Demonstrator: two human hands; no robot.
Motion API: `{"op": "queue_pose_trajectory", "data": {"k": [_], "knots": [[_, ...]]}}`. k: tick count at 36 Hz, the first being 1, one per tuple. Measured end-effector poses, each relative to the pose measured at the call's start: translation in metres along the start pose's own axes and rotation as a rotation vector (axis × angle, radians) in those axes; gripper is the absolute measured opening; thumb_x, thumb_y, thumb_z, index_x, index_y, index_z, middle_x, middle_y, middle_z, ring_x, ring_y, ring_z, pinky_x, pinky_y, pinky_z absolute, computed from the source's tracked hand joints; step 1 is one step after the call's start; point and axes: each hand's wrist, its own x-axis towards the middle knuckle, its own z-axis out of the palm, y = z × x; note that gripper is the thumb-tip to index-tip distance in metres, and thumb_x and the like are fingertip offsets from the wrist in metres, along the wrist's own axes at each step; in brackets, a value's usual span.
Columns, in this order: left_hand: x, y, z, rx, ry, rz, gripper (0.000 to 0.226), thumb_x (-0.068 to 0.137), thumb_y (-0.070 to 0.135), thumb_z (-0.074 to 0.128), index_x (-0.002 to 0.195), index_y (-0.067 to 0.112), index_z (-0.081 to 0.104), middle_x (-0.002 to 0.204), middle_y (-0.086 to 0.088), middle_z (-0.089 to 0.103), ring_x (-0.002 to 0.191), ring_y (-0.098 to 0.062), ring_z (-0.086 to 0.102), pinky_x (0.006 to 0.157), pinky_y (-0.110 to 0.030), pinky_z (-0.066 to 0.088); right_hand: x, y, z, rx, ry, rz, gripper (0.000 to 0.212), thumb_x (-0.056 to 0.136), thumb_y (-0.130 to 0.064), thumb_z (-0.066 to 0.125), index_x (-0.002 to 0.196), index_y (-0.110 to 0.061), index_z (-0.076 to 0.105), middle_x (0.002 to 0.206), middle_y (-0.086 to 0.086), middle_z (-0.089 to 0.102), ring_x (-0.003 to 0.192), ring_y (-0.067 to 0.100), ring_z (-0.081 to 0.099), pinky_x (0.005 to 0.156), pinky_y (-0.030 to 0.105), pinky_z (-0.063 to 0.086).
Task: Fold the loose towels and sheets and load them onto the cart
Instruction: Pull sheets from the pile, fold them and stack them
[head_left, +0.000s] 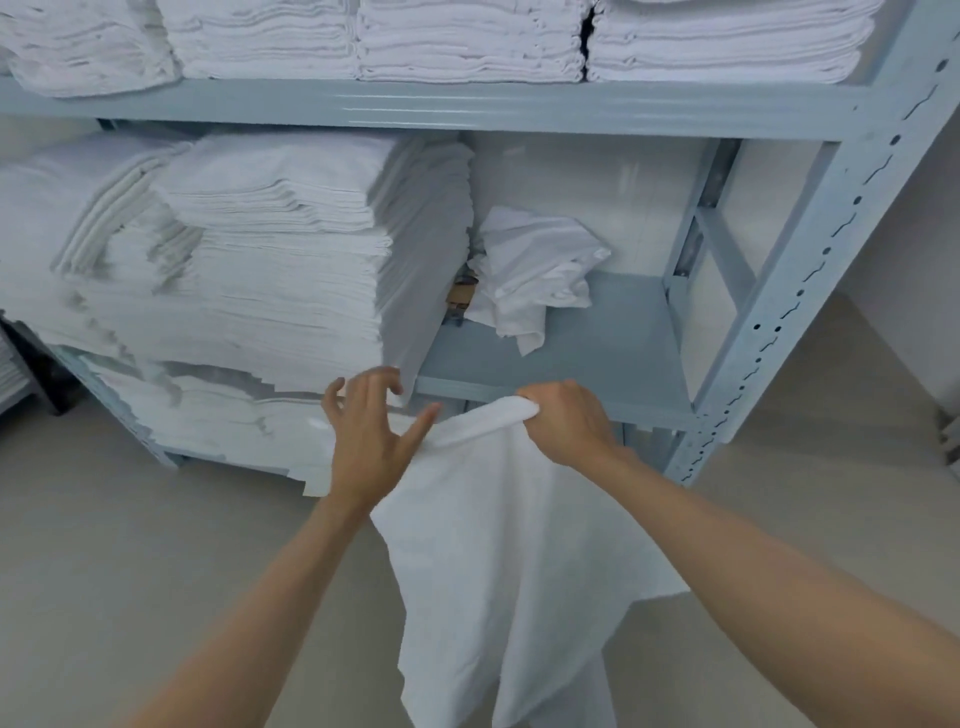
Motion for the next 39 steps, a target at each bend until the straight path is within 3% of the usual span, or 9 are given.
{"op": "queue_pose_trajectory", "data": {"k": [3, 5, 10, 14, 18, 24, 29, 34, 39], "knots": [[0.000, 0.019, 0.012, -0.143, -0.421, 0.080, 0.080, 0.075, 0.080, 0.056, 0.122, 0.016, 0.053, 0.118, 0.007, 0.060, 0.114, -0.013, 0.049, 0.111, -0.040, 0.027, 0.004, -0.008, -0.004, 0.042, -0.012, -0.026, 0.032, 0.076, -0.001, 0.053, 0.055, -0.020, 0.040, 0.054, -0.002, 0.042, 0.055, 0.027, 0.040, 0.045, 0.029, 0.017], [-0.005, 0.023, 0.025, -0.092, -0.560, 0.128, 0.078, 0.074, 0.065, 0.071, 0.131, 0.015, 0.052, 0.121, 0.003, 0.061, 0.114, -0.019, 0.051, 0.100, -0.034, 0.036, 0.007, -0.012, -0.008, 0.069, -0.011, -0.054, 0.034, 0.077, -0.001, 0.054, 0.053, -0.019, 0.037, 0.052, -0.002, 0.038, 0.056, 0.027, 0.036, 0.047, 0.031, 0.017], [-0.003, 0.028, 0.042, -0.127, -0.377, -0.066, 0.012, 0.092, 0.005, 0.061, 0.103, 0.000, 0.063, 0.091, -0.017, 0.067, 0.081, -0.039, 0.062, 0.064, -0.034, 0.038, 0.014, -0.009, -0.021, 0.114, -0.022, -0.104, 0.012, 0.076, 0.000, 0.056, 0.072, -0.005, 0.067, 0.064, 0.010, 0.060, 0.061, 0.031, 0.051, 0.053, 0.036, 0.038], [0.024, 0.048, 0.049, -0.138, -0.275, -0.099, 0.023, 0.090, -0.007, 0.050, 0.109, 0.000, 0.063, 0.092, -0.019, 0.069, 0.081, -0.037, 0.062, 0.064, -0.032, 0.037, 0.021, 0.004, -0.036, 0.127, 0.052, -0.028, 0.013, 0.076, 0.001, 0.057, 0.066, -0.005, 0.062, 0.059, 0.006, 0.048, 0.060, 0.028, 0.044, 0.052, 0.031, 0.027], [0.054, 0.062, 0.046, -0.051, -0.231, -0.020, 0.029, 0.094, -0.006, 0.049, 0.119, -0.002, 0.063, 0.101, -0.022, 0.069, 0.087, -0.039, 0.064, 0.072, -0.044, 0.048, 0.026, 0.030, -0.045, 0.104, 0.071, 0.039, 0.021, 0.083, -0.008, 0.060, 0.063, -0.013, 0.058, 0.058, 0.003, 0.049, 0.061, 0.028, 0.047, 0.051, 0.033, 0.031], [0.074, 0.075, 0.045, 0.055, -0.231, 0.066, 0.016, 0.099, 0.004, 0.053, 0.092, -0.007, 0.064, 0.079, -0.024, 0.065, 0.069, -0.039, 0.060, 0.061, -0.047, 0.042, 0.023, 0.069, -0.037, 0.135, 0.119, 0.089, 0.054, 0.087, -0.039, 0.071, 0.050, -0.025, 0.036, 0.046, -0.007, 0.036, 0.049, 0.019, 0.037, 0.046, 0.029, 0.019], [0.092, 0.099, 0.053, -0.053, -0.193, 0.156, 0.013, 0.093, -0.006, 0.054, 0.086, -0.010, 0.065, 0.074, -0.025, 0.064, 0.066, -0.038, 0.060, 0.058, -0.050, 0.046, 0.001, 0.112, -0.005, 0.429, 0.073, 0.436, 0.066, 0.071, -0.063, 0.076, 0.046, -0.020, 0.033, 0.039, -0.009, 0.035, 0.038, 0.006, 0.032, 0.044, 0.027, 0.022], [0.108, 0.097, 0.069, -0.177, -0.145, -0.043, 0.023, 0.092, -0.006, 0.050, 0.070, -0.006, 0.056, 0.062, -0.019, 0.052, 0.058, -0.029, 0.044, 0.057, -0.040, 0.031, -0.025, 0.146, 0.041, 0.529, -0.259, 0.522, 0.036, 0.089, -0.033, 0.072, 0.067, -0.014, 0.050, 0.065, 0.002, 0.048, 0.062, 0.016, 0.044, 0.061, 0.029, 0.029], [0.118, 0.089, 0.072, -0.142, -0.152, -0.070, 0.021, 0.096, 0.003, 0.052, 0.082, -0.008, 0.062, 0.068, -0.021, 0.060, 0.060, -0.027, 0.047, 0.055, -0.037, 0.027, -0.032, 0.137, 0.075, 0.677, -0.226, 0.616, 0.024, 0.101, -0.033, 0.052, 0.093, -0.011, 0.051, 0.090, 0.004, 0.055, 0.084, 0.022, 0.054, 0.067, 0.030, 0.038]]}}
